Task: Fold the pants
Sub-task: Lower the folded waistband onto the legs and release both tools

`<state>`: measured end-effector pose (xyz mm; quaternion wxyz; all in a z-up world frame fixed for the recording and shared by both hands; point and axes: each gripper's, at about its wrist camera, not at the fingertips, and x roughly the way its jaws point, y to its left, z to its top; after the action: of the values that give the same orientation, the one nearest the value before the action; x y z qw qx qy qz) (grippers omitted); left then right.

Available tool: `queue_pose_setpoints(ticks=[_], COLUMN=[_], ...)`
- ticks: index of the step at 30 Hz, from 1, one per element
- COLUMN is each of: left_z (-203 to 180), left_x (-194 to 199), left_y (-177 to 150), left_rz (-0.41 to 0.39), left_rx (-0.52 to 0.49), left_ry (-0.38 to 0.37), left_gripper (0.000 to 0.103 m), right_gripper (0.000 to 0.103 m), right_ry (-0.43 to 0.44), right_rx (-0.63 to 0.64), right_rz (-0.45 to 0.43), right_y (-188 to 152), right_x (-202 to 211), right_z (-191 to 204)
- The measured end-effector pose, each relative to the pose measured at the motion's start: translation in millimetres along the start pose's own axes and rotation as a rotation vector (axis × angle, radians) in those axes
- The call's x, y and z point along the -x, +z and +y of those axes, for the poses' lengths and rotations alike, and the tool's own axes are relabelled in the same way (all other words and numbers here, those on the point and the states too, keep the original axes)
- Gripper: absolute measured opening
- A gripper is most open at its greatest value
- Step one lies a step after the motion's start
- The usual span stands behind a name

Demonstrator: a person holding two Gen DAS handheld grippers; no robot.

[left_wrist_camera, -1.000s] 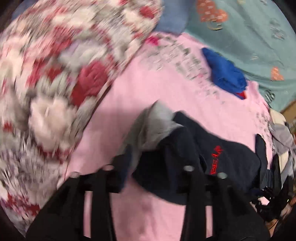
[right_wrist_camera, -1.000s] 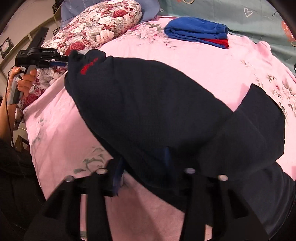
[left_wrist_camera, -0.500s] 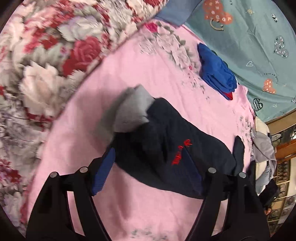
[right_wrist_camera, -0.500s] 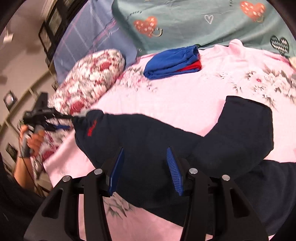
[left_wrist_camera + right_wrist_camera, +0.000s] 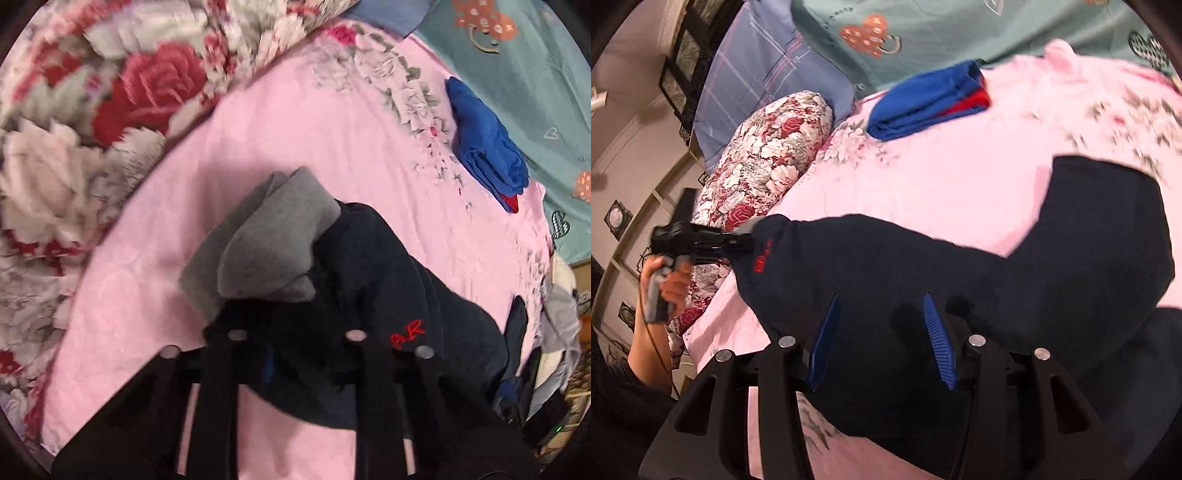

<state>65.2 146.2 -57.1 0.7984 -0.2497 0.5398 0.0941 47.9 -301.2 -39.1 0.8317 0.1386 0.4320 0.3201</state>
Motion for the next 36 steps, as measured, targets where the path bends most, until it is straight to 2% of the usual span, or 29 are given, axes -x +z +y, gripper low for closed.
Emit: queue_pose_setpoints(ticks=[3,5,7,8,9,10,12,14,15,16,17,18,20,21,23,25,28,30,32,34,35,36], left_z=[0.1,0.8,3.1,6.7,12.1,16.2,16.9,11.5,8.7,5.2,2.9,1.8,-2.8,-6.5,-21.8,-38.7,-65.9,-71.8,-70.9,-66.7,-63.3,-61.6], left_x=[41.0,55.1,40.9,21.7,2.1,-13.6,-14.8,-4.9,0.0,9.7,18.9,34.7,57.6,67.0,76.6,69.8,29.6,6.9,-7.7,-11.7,-14.2,-17.5], left_y=[-21.0,-34.7,-38.8,-37.5,-35.4,-33.8,-33.4,-31.5,-29.3,-26.9,-26.3,-28.9,-30.1,-30.5,-26.9,-22.6,-20.7,-23.1,-29.0,-34.6,-38.5,-40.4], left_rz=[-0.117,-0.168,-0.147,-0.112,-0.077,-0.050,-0.084,-0.090,-0.080,-0.084,-0.109,-0.168,-0.262,-0.304,-0.365,-0.356,-0.250,-0.186,-0.122,-0.102,-0.099,-0.098], left_rx=[-0.059,-0.102,-0.126,-0.135,-0.132,-0.131,-0.132,-0.149,-0.163,-0.182,-0.194,-0.210,-0.231,-0.240,-0.266,-0.295,-0.339,-0.345,-0.337,-0.336,-0.340,-0.349], left_ry=[0.005,0.018,0.061,0.098,0.135,0.144,0.141,0.151,0.161,0.199,0.207,0.208,0.219,0.211,0.165,0.129,0.080,0.109,0.128,0.090,0.088,0.098], left_gripper=[0.014,0.014,0.016,0.017,0.023,0.024,0.025,0.029,0.041,0.059,0.063,0.065,0.074,0.079,0.082,0.084,0.084,0.084,0.084,0.091,0.092,0.092], right_gripper=[0.048,0.048,0.048,0.048,0.048,0.048,0.054,0.055,0.059,0.062,0.064,0.066,0.066,0.066,0.066,0.066,0.066,0.066,0.065,0.043,0.022,0.003], right_ry=[0.009,0.001,-0.007,-0.015,-0.023,-0.032,-0.059,-0.089,-0.106,-0.146,-0.197,-0.253,-0.408,-0.450,-0.472,-0.514,-0.530,-0.584,-0.639,-0.714,-0.718,-0.645], right_rx=[-0.040,-0.054,-0.042,-0.034,-0.035,-0.043,-0.076,-0.103,-0.119,-0.137,-0.148,-0.149,-0.131,-0.127,-0.123,-0.132,-0.179,-0.249,-0.224,-0.221,-0.235,-0.287], right_rz=[-0.001,0.008,0.013,0.014,0.012,0.008,-0.016,-0.056,-0.082,-0.105,-0.112,-0.107,-0.060,-0.041,-0.007,0.027,0.106,0.122,0.116,0.103,0.094,0.073], right_y=[-1.1,-1.3,-1.4,-1.4,-1.3,-1.4,-1.2,3.2,6.4,11.1,16.5,22.2,39.7,47.8,64.5,81.4,95.0,98.3,101.5,100.0,99.3,98.3], right_x=[-0.2,-2.2,-3.4,-3.4,-3.1,-2.0,6.1,17.8,25.3,33.7,37.1,37.7,30.0,24.1,7.2,-16.4,-47.5,-57.2,-60.2,-58.3,-55.1,-46.0], right_z=[-9.1,-11.0,-9.0,-7.5,-7.3,-8.3,-12.9,-17.7,-20.3,-24.2,-26.9,-28.9,-32.8,-34.4,-38.5,-45.0,-60.2,-74.9,-74.9,-74.4,-76.8,-82.7])
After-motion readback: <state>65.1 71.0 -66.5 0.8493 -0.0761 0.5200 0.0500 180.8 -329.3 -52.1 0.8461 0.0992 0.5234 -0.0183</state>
